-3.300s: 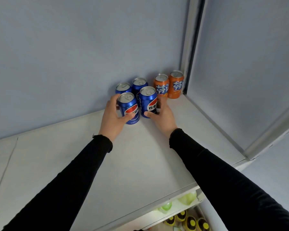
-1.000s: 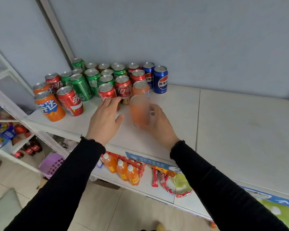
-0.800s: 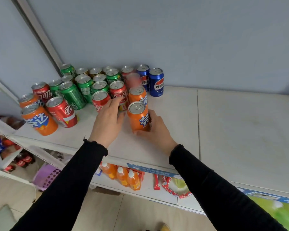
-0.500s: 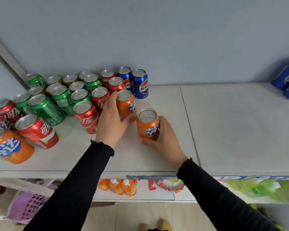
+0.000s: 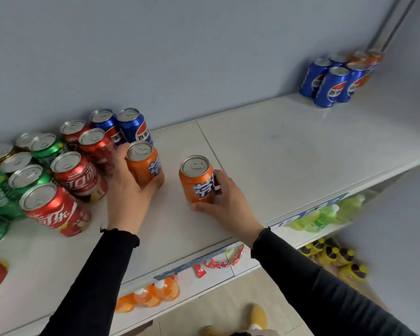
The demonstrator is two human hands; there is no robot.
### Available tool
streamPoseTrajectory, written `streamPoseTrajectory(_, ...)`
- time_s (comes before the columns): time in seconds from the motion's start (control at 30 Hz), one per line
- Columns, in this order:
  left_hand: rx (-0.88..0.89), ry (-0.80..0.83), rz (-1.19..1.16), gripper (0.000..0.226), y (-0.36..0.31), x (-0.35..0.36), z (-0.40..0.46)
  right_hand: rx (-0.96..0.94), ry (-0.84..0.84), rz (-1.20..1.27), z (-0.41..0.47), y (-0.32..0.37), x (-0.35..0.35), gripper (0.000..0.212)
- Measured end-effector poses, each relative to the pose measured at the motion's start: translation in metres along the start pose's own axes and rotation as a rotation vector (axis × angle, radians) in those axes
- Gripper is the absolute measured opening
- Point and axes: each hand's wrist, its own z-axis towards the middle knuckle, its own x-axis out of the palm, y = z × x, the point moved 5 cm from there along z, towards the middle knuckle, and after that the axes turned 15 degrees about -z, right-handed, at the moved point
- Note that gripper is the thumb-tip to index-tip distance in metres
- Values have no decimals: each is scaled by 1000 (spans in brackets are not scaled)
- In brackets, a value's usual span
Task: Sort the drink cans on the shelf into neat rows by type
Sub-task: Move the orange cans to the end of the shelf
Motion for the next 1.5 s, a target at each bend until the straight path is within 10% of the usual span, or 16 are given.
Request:
streamPoseTrajectory(0.4, 109, 344, -65, 87, -106, 245, -22, 183, -397, -13, -29, -147, -217, 56)
streamPoseTrajectory(0.8, 110, 435, -107, 93, -201, 492, -29, 226, -386, -111, -8, -321, -411, 60)
streamPoseTrajectory(1.5, 511, 409, 671, 92, -233, 681, 116, 257, -356, -66, 182, -419, -500, 69)
